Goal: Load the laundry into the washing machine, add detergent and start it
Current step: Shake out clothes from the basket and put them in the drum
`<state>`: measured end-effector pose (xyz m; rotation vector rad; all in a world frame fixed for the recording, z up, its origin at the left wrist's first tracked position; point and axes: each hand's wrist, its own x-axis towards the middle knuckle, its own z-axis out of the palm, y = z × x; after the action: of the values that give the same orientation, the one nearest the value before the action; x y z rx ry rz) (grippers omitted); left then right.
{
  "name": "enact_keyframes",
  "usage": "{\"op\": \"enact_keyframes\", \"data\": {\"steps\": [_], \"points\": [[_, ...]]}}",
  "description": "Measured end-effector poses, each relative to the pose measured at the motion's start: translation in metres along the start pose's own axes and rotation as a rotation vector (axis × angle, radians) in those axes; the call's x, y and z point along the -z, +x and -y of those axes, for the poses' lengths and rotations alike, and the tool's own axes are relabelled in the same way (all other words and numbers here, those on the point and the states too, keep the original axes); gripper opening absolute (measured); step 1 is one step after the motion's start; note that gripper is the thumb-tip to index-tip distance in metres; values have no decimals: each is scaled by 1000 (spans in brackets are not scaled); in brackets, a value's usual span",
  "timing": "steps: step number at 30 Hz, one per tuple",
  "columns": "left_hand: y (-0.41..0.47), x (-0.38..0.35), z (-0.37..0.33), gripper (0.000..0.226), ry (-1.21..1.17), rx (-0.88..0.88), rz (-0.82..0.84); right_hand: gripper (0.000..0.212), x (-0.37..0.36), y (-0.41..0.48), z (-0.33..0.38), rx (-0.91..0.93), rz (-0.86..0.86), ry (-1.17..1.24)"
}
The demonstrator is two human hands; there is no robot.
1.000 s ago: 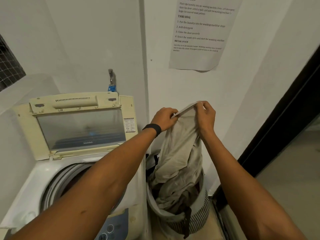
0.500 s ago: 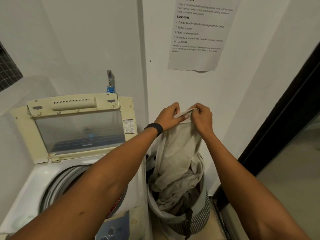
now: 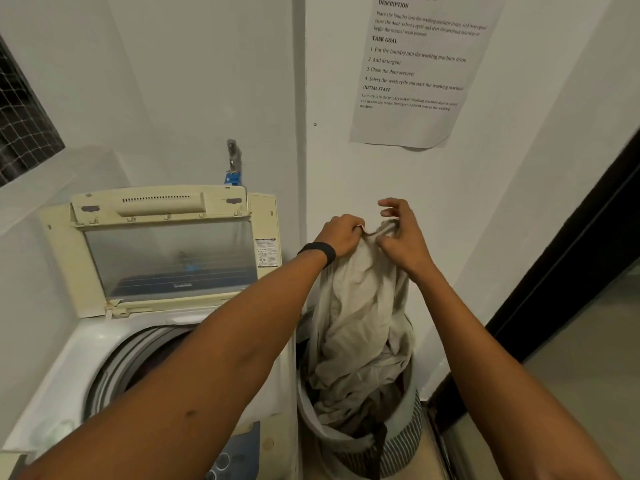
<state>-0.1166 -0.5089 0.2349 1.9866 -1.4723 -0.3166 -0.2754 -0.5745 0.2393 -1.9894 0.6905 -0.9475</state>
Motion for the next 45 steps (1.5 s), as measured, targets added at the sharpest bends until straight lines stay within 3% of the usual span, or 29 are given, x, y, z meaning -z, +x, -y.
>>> {"op": "enact_keyframes", "data": {"steps": [5,10,13,15,19,22,24,32,35,39,40,43,45], "points": [[6,1,-8,31,16,30,12,50,-7,2,7,28,31,-51],[12,6,-11,11,-23,36,-4,47,-11,9,9,-55,76,-212],[12,5,-10,16,-98,25,-30,15,-9,15,6,-84,-29,-294],[10,4,-12,18,-136,6,-36,14,-5,19,6,-125,-108,-300],[9,-5,-9,20,-130,25,2,18,-5,28,16,-165,-233,-131],[8,-10,-1,6,-78,93,136,17,-8,33,25,-191,-350,7],[11,-11,5,21,-10,137,182,18,-7,35,23,-199,-400,41],[30,-9,-4,33,138,201,167,19,-3,33,16,-238,-468,109],[35,-5,-8,25,44,179,80,16,-3,31,14,-142,-364,45],[37,6,-12,9,-43,89,-6,69,-5,30,11,28,152,-163],[37,8,-12,12,-47,52,-3,73,-5,31,11,22,194,-199],[33,14,-9,22,-83,9,-16,63,-5,38,17,39,190,-307],[27,11,-3,24,-148,11,-48,60,1,45,24,41,287,-416]]}}
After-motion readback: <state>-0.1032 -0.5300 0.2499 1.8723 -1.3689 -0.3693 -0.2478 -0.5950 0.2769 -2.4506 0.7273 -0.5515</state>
